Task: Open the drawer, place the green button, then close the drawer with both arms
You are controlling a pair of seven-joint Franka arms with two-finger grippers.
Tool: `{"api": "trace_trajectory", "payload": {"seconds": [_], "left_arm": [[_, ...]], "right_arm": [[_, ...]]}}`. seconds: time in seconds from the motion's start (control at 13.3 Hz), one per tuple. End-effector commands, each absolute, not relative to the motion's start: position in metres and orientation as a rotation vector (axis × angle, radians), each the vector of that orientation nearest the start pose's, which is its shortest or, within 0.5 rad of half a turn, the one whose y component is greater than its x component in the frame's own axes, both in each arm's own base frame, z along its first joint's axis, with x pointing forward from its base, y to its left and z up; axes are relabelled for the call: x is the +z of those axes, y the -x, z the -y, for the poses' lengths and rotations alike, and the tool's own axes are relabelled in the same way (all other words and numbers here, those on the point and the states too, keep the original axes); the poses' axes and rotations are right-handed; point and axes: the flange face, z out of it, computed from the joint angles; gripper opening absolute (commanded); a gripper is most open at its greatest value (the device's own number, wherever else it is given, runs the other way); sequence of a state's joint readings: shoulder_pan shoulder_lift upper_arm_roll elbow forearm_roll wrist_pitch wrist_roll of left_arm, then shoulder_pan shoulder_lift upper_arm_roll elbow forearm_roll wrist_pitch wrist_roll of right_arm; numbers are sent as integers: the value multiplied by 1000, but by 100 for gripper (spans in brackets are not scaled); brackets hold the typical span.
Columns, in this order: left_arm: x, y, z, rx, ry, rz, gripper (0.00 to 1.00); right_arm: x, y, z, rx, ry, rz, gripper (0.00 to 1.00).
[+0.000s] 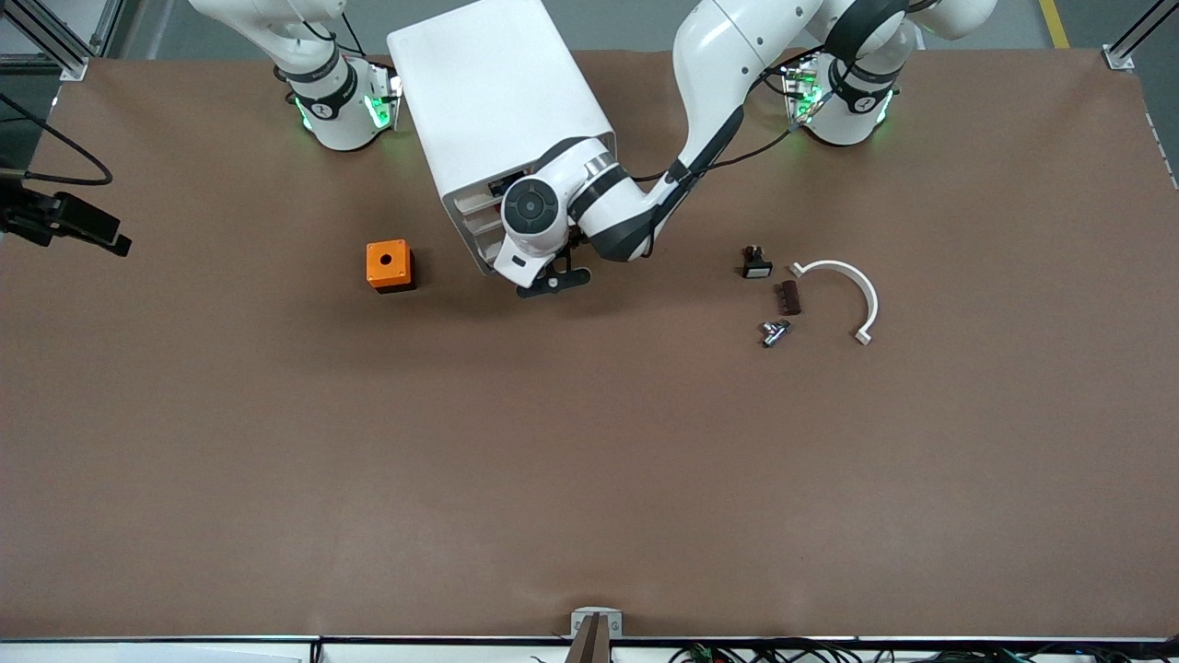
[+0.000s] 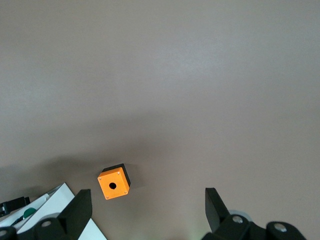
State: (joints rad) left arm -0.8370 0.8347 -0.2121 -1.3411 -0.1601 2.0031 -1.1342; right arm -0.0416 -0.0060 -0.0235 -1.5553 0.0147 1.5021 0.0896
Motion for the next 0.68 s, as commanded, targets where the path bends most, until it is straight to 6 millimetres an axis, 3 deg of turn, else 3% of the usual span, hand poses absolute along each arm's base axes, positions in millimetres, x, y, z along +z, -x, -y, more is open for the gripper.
{"api": "trace_trajectory", "payload": {"seconds": [0.0,0.3,0.38,0.6], "left_arm": [[223,-358,622,589,3052,364,100],[224,-366,617,586,3049,395,100],[228,-382,608,569,3054,426,100],[258,-466,552,501,3077,607,100]], "right_arm": [[630,-531,35,51,3124,-230,100],[630,-533,29,48,3125,-213,100],[629,-533,29,55,3125,-211,100],[630,-533,33,55,3122,-223,100]]}}
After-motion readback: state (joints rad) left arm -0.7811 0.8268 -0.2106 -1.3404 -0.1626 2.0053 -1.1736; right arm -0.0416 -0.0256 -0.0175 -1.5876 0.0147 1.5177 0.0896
